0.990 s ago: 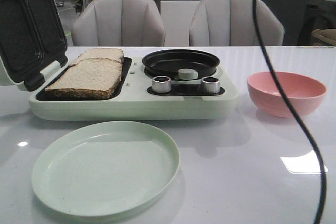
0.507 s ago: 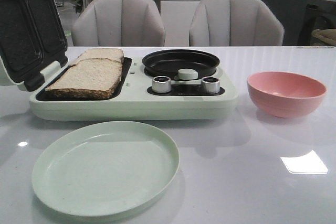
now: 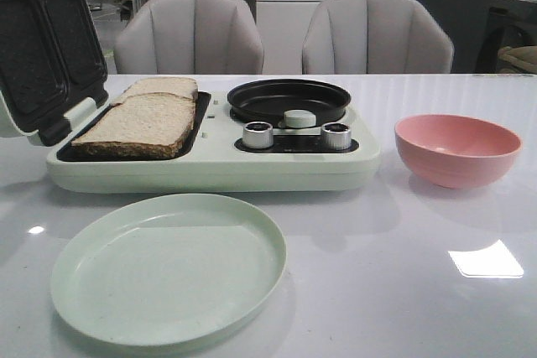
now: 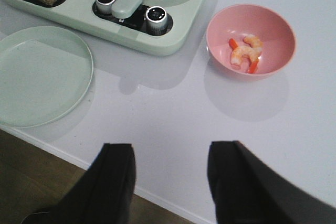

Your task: Make breakfast with bread and shrimp

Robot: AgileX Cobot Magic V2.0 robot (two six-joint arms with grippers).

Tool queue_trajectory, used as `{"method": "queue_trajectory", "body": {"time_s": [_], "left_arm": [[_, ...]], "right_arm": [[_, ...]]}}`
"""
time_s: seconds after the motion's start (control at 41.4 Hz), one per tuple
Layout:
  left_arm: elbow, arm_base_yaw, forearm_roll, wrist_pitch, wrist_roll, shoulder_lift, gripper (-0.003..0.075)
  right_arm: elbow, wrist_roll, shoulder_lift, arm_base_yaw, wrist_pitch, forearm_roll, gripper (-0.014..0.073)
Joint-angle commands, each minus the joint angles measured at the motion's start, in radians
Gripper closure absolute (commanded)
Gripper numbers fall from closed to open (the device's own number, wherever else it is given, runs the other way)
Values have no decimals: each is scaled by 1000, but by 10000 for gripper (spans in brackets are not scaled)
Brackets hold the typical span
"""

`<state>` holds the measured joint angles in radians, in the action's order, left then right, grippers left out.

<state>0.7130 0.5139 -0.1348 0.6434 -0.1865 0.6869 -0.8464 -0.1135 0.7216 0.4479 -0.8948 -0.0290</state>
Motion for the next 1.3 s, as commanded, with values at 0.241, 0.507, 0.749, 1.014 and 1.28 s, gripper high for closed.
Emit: {"method": "queue_trajectory", "body": {"time_s": [0.241, 0.507, 0.749, 1.014, 1.28], "left_arm": [[248, -72, 281, 58, 229, 215, 419], [361, -403, 265, 64, 218, 361, 508], [402, -671, -23, 12, -21, 473, 572], [505, -862, -522, 16, -368, 688, 575], [698, -860, -663, 40, -446, 915, 576]], "right_arm": [[-26, -1, -6, 0, 70, -16, 153], [-26, -1, -6, 0, 70, -16, 153], [-26, -1, -6, 0, 70, -16, 153], [-26, -1, -6, 0, 70, -16, 153], [-26, -1, -6, 0, 70, -16, 153]]}}
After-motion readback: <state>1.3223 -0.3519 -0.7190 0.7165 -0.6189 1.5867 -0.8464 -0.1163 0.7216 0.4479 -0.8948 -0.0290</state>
